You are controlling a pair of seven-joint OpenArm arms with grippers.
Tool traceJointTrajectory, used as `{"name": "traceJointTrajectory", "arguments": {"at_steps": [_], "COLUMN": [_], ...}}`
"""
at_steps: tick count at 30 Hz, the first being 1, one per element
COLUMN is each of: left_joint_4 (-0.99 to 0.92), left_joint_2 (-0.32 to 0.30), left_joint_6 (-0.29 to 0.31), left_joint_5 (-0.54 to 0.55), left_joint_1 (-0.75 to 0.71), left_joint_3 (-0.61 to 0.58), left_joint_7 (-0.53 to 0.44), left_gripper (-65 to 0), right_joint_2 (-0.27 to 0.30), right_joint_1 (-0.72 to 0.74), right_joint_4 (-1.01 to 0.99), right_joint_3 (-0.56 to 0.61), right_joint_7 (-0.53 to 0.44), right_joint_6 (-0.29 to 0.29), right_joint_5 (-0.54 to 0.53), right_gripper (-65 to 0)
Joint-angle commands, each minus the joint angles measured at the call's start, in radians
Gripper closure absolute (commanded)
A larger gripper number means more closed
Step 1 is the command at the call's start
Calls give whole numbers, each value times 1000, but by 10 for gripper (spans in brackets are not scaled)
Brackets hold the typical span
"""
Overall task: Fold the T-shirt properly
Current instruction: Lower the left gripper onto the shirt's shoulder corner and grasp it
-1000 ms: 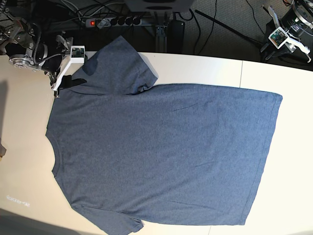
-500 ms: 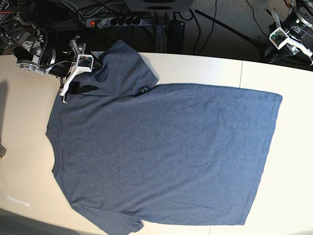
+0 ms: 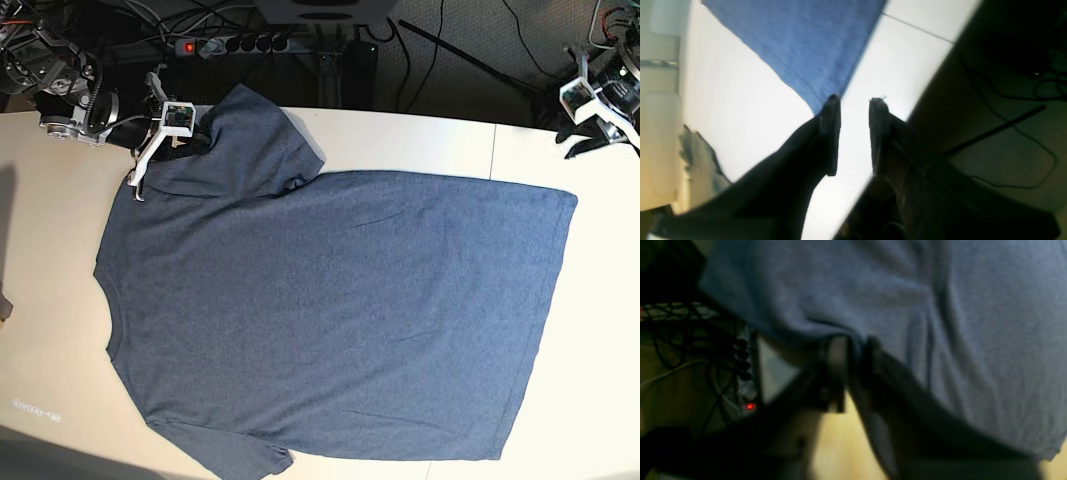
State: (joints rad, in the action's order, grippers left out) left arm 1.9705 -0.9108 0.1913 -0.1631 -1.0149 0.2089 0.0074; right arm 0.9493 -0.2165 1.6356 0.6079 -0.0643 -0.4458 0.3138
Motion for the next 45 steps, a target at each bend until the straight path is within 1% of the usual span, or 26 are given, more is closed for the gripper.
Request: {"name": "traceJointTrajectory", "arguments": {"at_steps": [1,5,6,9,11,16,19,23,27,33,38,42,45], "left_joint_4": [14,12,11,2,-8,-49,-98,-174,-237,-322,-373,-396,-410], "left_joint_2": [-21,-50,-56,-57,-57,-64,-98,-150,-175,-176,-176,-176,-176], "left_joint_6": [-24,-23,-23,-23,-23,-22,-19,-19,-19,-19,-20,-19,-19], "left_joint_5": [5,-1,-23,-64,-66,-69,-97,-105,-124,-166,-167,-171,-170], "left_joint_1": [13,56,64,71,70,88,127,204,311,479,586,644,675], "left_joint_3": [9,8,8,8,7,-7,-42,-138,-270,-472,-576,-640,-677], "left_joint_7": [-14,-14,-14,-23,-50,-58,-56,-53,-42,-21,-10,5,5], "left_gripper": [-182,-182,-182,-182,-182,-182,-182,-183,-183,-183,-184,-246,-247], "right_joint_2": [14,14,14,11,11,11,11,12,11,12,12,12,12], "right_joint_1": [-6,-6,-6,-6,-5,-5,-2,3,5,5,5,5,5], "right_joint_4": [-18,-18,-18,-18,-18,-18,-18,-18,-18,-18,-18,-18,-18], "right_joint_3": [3,3,3,3,3,3,3,3,3,3,3,3,3], "right_joint_7": [98,99,99,99,99,99,98,99,99,99,99,100,102], "right_joint_6": [4,3,3,4,4,4,4,4,4,4,4,3,3], "right_joint_5": [46,46,46,45,45,37,33,33,34,34,34,33,33], "right_gripper": [0,0,0,0,0,0,0,0,0,0,0,0,0]}}
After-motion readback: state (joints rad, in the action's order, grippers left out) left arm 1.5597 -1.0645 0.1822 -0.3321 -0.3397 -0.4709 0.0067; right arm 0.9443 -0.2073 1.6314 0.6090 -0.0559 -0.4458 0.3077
